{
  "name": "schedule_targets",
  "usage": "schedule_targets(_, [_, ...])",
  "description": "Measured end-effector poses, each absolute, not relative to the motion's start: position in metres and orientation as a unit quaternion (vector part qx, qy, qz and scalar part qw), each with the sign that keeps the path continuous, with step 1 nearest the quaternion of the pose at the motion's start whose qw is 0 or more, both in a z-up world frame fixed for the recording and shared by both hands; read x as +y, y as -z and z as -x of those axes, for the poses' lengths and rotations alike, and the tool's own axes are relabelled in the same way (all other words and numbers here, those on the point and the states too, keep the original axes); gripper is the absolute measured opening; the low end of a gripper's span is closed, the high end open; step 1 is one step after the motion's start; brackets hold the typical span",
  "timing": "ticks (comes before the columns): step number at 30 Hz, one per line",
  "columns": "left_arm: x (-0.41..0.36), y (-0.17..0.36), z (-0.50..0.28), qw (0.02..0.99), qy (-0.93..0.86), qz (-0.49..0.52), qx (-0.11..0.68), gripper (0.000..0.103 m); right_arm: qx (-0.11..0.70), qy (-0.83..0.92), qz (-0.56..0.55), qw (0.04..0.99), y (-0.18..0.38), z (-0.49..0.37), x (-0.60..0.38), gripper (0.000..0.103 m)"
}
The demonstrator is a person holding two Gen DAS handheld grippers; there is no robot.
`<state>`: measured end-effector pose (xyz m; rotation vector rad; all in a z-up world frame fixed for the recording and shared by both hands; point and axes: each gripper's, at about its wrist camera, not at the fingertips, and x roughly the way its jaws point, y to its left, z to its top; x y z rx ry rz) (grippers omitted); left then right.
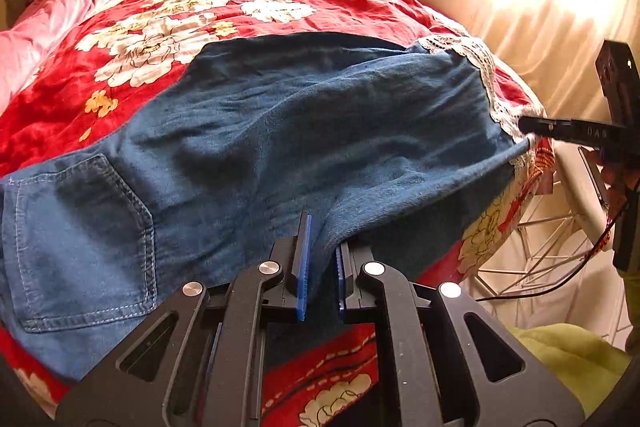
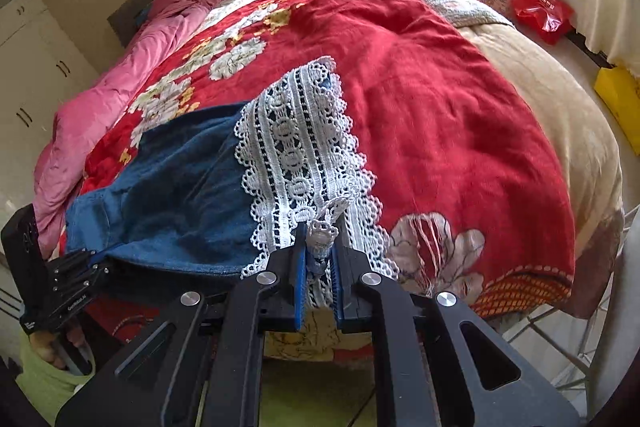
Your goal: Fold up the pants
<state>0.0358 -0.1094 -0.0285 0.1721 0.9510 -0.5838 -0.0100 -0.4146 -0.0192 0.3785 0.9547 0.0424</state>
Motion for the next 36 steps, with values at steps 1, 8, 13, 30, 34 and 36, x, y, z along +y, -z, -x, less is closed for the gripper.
schedule_targets(1, [-0.109, 0.028, -0.034, 0.845, 0.276, -0.084, 0.451, 0.004, 0.457, -0.020, -0.181, 0.871, 0.019, 0.012, -0.415, 0.010])
schedule_targets(8, [-0.115, 0.039, -0.032, 0.835, 0.271, -0.100, 0.468, 0.007, 0.455, -0.012, -0.168, 0.874, 0.029, 0.014, -0.418, 0.010])
schedule_targets(13, [-0.113, 0.043, -0.033, 0.831, 0.272, -0.094, 0.477, 0.010, 0.465, -0.009, -0.175, 0.868, 0.037, 0.018, -0.425, 0.022])
schedule_targets(30, [-0.085, -0.019, -0.105, 0.856, 0.239, -0.062, 0.454, 0.050, 0.398, -0.069, -0.141, 0.904, -0.022, -0.082, -0.451, 0.052])
schedule_targets(34, [-0.091, -0.006, -0.158, 0.848, 0.219, -0.062, 0.479, 0.050, 0.437, -0.095, -0.140, 0.884, -0.002, -0.137, -0.452, 0.052])
schedule_targets(36, [-0.092, 0.005, -0.177, 0.843, 0.216, -0.064, 0.489, 0.050, 0.458, -0.103, -0.129, 0.873, 0.012, -0.150, -0.450, 0.052])
